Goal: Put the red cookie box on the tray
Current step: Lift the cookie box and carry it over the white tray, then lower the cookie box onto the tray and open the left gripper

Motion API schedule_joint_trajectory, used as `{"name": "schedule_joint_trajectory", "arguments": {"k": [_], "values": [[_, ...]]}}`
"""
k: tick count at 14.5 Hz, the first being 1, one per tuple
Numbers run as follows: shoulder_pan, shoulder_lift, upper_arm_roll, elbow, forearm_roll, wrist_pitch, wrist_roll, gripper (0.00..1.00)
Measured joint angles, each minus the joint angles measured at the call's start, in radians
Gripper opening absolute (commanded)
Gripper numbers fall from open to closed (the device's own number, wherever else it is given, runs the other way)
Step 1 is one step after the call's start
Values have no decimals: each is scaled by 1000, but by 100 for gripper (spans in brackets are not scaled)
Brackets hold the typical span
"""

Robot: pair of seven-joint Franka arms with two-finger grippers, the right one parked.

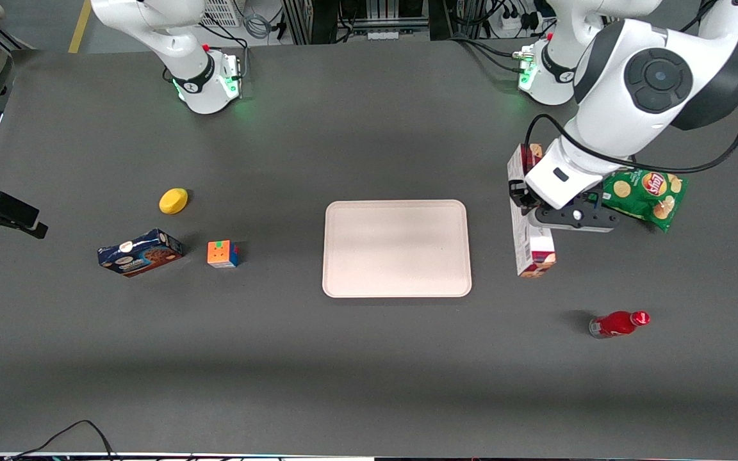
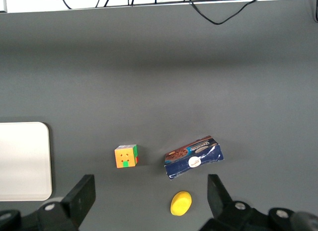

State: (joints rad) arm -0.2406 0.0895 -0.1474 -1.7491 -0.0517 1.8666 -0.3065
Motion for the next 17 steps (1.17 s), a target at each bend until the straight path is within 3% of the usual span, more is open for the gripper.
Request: {"name": "schedule_joint_trajectory", "arguments": {"k": [3, 9, 12, 17], "values": [[-12, 93, -41, 119, 0, -35, -56, 3], [-68, 236, -149, 138, 91, 18, -245, 5], [-93, 282, -169, 65, 166, 141, -315, 5], [-99, 320, -174, -154, 214, 470, -382, 5]]}}
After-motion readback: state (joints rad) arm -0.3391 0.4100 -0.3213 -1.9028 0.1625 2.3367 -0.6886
